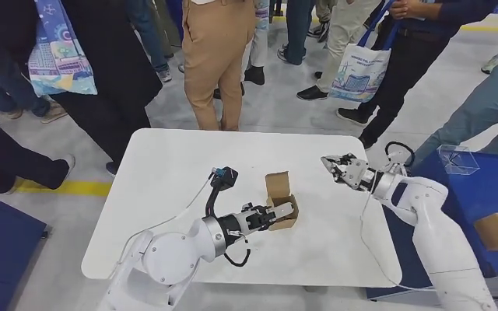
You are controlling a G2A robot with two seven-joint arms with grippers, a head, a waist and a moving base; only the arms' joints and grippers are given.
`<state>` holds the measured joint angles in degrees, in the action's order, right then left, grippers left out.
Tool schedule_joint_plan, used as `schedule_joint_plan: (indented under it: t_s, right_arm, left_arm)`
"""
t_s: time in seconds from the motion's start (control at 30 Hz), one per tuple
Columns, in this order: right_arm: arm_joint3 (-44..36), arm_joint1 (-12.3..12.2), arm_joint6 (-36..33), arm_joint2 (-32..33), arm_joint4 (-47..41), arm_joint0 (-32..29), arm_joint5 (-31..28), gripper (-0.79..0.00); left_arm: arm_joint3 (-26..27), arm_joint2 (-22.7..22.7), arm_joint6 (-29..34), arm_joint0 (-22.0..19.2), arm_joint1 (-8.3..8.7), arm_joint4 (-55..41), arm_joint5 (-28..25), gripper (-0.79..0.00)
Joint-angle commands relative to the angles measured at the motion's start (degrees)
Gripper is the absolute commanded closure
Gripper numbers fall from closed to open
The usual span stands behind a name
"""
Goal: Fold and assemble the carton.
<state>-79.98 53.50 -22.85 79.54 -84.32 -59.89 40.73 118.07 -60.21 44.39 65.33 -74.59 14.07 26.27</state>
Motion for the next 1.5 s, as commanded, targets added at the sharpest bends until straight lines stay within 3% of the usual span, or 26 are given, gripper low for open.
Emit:
schedule_joint_plan:
  t_s: [0.0,0.13,0.17,0.2,0.23,0.53,0.57,0.63,0.77,0.87,0.93,1.03,1.1,1.23,1.47]
  right_arm:
    - [3.8,-0.41,-21.22,-0.88,14.28,0.19,-8.48,0.0]
    - [12.23,-0.48,-39.56,-2.11,20.84,2.97,-19.0,0.0]
    - [12.23,-0.48,-39.56,-2.11,20.84,2.97,-19.0,-0.089]
    - [12.23,-0.48,-39.56,-2.11,20.84,2.97,-19.0,-0.385]
    - [12.23,-0.48,-39.56,-2.11,20.84,2.97,-19.0,-0.622]
    - [12.23,-0.48,-39.56,-2.11,20.84,2.97,-19.0,-0.622]
    - [12.23,-0.48,-39.56,-2.11,20.84,2.97,-19.0,-0.785]
    - [12.6,-0.6,-40.68,-1.36,20.16,2.3,-18.94,-0.785]
    - [12.99,-2.53,-42.96,2.26,35.42,2.15,-28.36,-0.785]
    - [12.59,-3.88,-47.23,2.86,48.17,1.87,-34.04,-0.785]
    - [11.87,-4.43,-44.91,2.57,56.95,1.98,-38.38,-0.785]
    - [9.97,-4.67,-40.68,1.21,65.6,1.7,-40.9,-0.785]
    - [9.71,-4.7,-39.89,1.27,66.41,1.72,-41.39,-0.785]
    - [9.71,-4.7,-39.89,1.27,66.41,1.72,-41.39,-0.785]
    - [6.08,-4.51,-36.95,-3.5,77.69,0.68,-41.65,-0.785]
  left_arm:
    - [0.0,0.0,0.0,0.0,0.0,0.0,0.0,-0.785]
    - [0.0,0.0,0.0,0.0,0.0,0.0,0.0,-0.785]
    - [0.0,0.0,0.0,0.0,0.0,0.0,0.0,-0.785]
    - [0.0,0.0,0.0,0.0,0.0,0.0,0.0,-0.785]
    - [0.0,0.0,0.0,0.0,0.0,0.0,0.0,-0.785]
    - [0.0,0.0,0.0,0.0,0.0,0.0,0.0,-0.785]
    - [-0.78,-0.07,0.16,0.29,0.0,-0.54,0.4,-0.785]
    - [-4.76,-0.94,0.95,-0.44,0.0,-1.92,3.12,-0.785]
    - [-12.42,6.07,2.59,-7.3,-0.07,13.28,17.11,-0.785]
    - [-18.05,11.03,4.33,-11.72,-1.02,16.05,21.6,-0.785]
    - [-22.1,14.82,4.05,-14.67,-1.77,19.58,24.61,-0.785]
    - [-26.61,17.83,3.82,-17.57,-3.11,19.37,27.02,-0.785]
    - [-28.9,18.99,3.13,-18.93,-3.9,19.02,28.48,-0.785]
    - [-32.16,20.6,2.48,-20.41,-5.22,16.65,27.47,-0.785]
    - [-37.7,23.44,1.03,-23.39,-7.48,14.64,26.25,-0.785]
